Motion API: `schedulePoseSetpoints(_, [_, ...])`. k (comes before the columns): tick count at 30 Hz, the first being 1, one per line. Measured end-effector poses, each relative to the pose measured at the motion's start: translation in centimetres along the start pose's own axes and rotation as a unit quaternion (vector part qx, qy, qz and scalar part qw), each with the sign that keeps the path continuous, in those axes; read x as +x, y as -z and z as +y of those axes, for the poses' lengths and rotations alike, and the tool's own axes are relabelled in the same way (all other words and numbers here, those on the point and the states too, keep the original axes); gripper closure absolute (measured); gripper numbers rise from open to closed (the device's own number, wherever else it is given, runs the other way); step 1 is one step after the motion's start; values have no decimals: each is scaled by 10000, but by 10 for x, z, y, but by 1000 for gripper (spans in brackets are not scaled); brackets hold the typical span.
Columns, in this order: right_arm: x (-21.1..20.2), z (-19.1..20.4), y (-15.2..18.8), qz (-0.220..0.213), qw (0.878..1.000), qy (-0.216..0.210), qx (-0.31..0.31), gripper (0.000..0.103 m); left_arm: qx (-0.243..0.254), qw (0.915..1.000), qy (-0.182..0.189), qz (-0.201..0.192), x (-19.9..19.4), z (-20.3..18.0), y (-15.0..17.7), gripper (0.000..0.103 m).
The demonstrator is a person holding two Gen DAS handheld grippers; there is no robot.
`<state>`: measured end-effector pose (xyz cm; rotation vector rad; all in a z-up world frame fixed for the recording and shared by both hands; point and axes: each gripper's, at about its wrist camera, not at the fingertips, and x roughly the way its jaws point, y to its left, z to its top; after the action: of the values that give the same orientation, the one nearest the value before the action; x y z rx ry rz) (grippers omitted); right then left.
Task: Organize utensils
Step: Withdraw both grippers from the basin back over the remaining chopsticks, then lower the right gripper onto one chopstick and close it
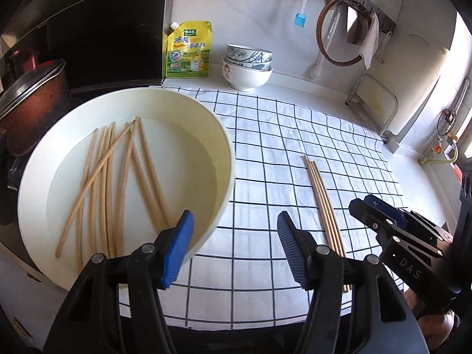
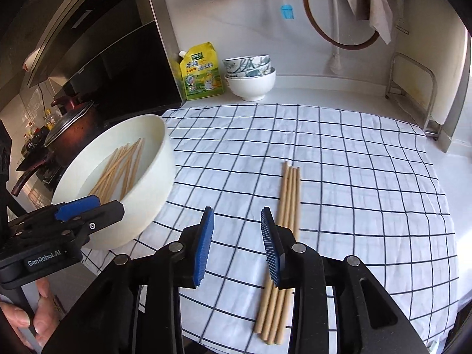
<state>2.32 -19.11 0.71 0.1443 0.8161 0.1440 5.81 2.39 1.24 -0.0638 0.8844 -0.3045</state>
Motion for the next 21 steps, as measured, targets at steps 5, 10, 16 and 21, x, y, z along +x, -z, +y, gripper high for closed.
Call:
schedulePoseSetpoints(5, [-3,-32,14,103,9994,245,207,71,91,9998,169,44,8,-22,2,45])
schedulePoseSetpoints(10, [-1,-54,27,239,9983,423,308,70,95,9995,269,94,16,-39,5,45])
schedulePoseSetpoints(16, [8,-66,40,408,9973,497,358,69,213,9991,290,215,29,-55,10,42])
schedulePoseSetpoints(21, [15,-65,44,473,9975,376,369,69,274,9987,261,342,39,-61,14,42])
